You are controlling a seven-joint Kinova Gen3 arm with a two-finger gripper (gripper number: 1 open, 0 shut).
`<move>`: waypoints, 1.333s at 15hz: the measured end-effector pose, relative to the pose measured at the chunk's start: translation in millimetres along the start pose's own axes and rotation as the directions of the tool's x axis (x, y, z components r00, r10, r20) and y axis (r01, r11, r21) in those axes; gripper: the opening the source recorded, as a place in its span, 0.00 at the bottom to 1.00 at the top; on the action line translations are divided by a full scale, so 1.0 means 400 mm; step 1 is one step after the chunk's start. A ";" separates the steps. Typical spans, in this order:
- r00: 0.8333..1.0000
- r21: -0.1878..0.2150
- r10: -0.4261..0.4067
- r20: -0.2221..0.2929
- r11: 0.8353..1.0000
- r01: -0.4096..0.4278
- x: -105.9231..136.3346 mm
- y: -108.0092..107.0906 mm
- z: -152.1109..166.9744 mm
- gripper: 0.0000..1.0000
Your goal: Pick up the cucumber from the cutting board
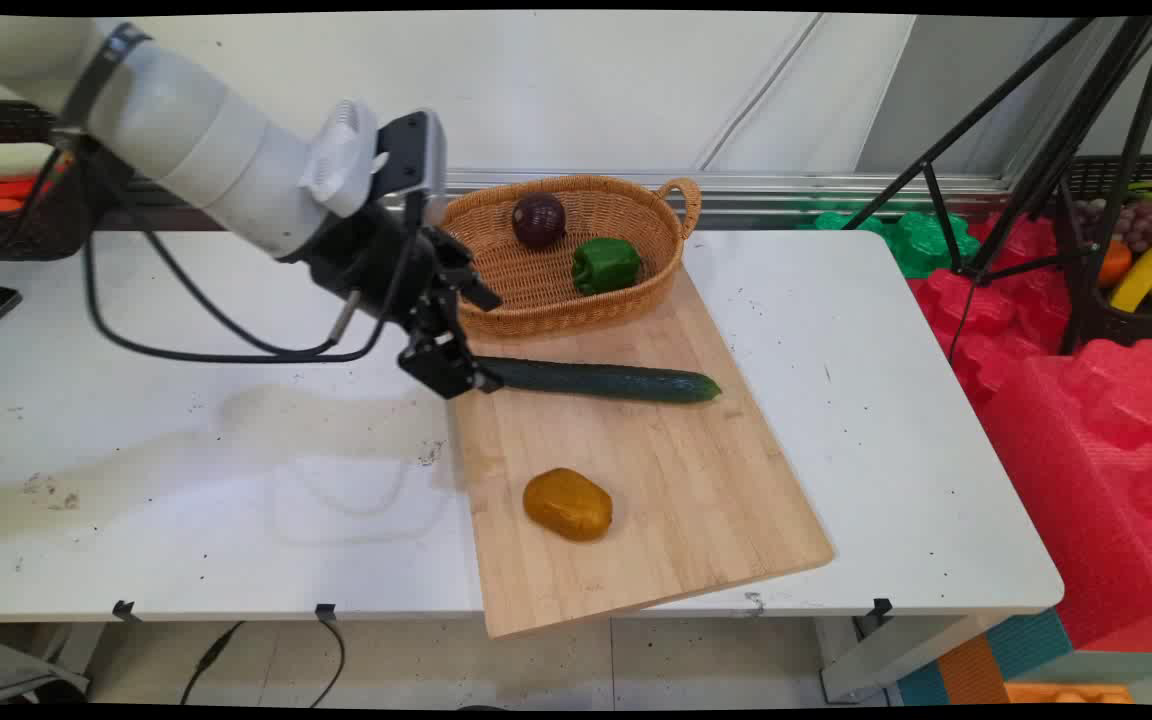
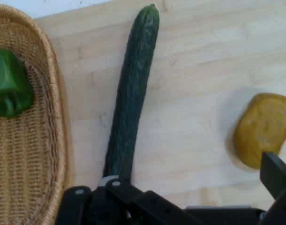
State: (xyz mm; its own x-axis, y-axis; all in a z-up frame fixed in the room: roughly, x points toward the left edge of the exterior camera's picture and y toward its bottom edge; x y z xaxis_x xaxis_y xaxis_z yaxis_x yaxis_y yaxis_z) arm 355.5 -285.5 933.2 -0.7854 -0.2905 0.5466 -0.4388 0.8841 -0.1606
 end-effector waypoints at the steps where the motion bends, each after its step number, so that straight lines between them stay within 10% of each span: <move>1: 1.000 0.003 0.000 0.001 1.000 0.000 0.010 -0.007 0.012 1.00; 20: 0.993 -0.031 0.087 0.085 0.996 -0.085 0.134 -0.083 0.379 1.00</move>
State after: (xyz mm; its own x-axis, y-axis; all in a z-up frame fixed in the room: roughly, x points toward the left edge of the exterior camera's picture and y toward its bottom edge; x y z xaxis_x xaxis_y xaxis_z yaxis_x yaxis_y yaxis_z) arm 261.7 -385.8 843.0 -0.8549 -0.2424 0.4587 -0.3570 0.9164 -0.1810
